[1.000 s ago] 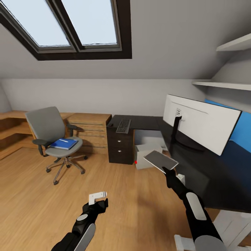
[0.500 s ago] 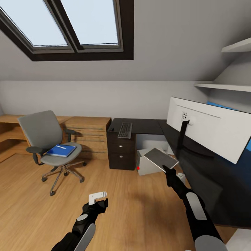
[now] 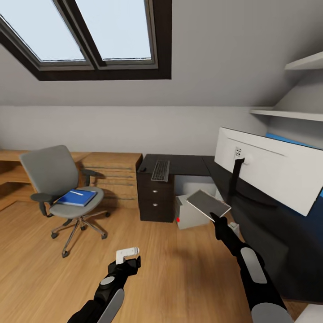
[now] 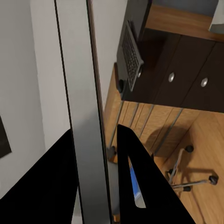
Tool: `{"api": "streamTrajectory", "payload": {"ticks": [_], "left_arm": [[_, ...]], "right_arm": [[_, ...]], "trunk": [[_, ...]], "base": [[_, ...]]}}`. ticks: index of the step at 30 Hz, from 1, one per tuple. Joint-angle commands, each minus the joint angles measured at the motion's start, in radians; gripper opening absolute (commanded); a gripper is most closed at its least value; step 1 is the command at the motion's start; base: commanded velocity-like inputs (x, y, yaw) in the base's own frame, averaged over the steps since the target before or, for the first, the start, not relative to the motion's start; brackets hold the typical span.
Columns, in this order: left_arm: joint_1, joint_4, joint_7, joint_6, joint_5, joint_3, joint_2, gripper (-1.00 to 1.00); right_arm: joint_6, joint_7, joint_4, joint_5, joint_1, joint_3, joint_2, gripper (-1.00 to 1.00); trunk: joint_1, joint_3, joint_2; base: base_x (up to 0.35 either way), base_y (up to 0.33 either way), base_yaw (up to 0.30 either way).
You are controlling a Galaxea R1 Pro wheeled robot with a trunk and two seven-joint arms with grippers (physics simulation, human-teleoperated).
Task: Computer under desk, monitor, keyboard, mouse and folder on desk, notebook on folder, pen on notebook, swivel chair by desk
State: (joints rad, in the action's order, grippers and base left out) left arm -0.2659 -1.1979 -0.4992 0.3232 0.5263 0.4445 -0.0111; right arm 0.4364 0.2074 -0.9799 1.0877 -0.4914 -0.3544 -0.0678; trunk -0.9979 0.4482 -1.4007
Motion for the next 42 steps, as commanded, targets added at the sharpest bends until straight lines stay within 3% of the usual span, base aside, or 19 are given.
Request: {"api": "streamTrajectory", "payload": {"ticks": [1,21,29,42], "left_arm": [[-0.001,-0.002,-0.008,0.002,0.008,0.004,-0.001,1.00],[-0.001,-0.002,-0.008,0.002,0.008,0.008,-0.001,1.00],[-0.001,-0.003,-0.010,0.002,0.008,0.011,-0.001,1.00],[-0.001,-0.003,-0.010,0.002,0.008,0.011,-0.003,1.00]], "right_arm": [[0.008,0.001,-0.001,0.003,-0.001,-0.005,-0.001,-1.00],[0.011,0.003,-0.001,0.005,-0.001,-0.006,0.000,-1.00],[0.015,0.040,-0.002,0.003,0.000,-0.006,0.024,-1.00],[0.016,0.047,0.001,0.010,0.003,-0.006,0.024,-1.00]], "trunk": [[0.004,-0.002,0.007],[0.080,-0.065,0.147],[0.111,-0.090,0.203],[0.161,-0.131,0.294]], "base": [[0.240,0.001,0.000],[0.317,0.000,0.000],[0.332,0.000,0.000],[0.332,0.000,0.000]]}}
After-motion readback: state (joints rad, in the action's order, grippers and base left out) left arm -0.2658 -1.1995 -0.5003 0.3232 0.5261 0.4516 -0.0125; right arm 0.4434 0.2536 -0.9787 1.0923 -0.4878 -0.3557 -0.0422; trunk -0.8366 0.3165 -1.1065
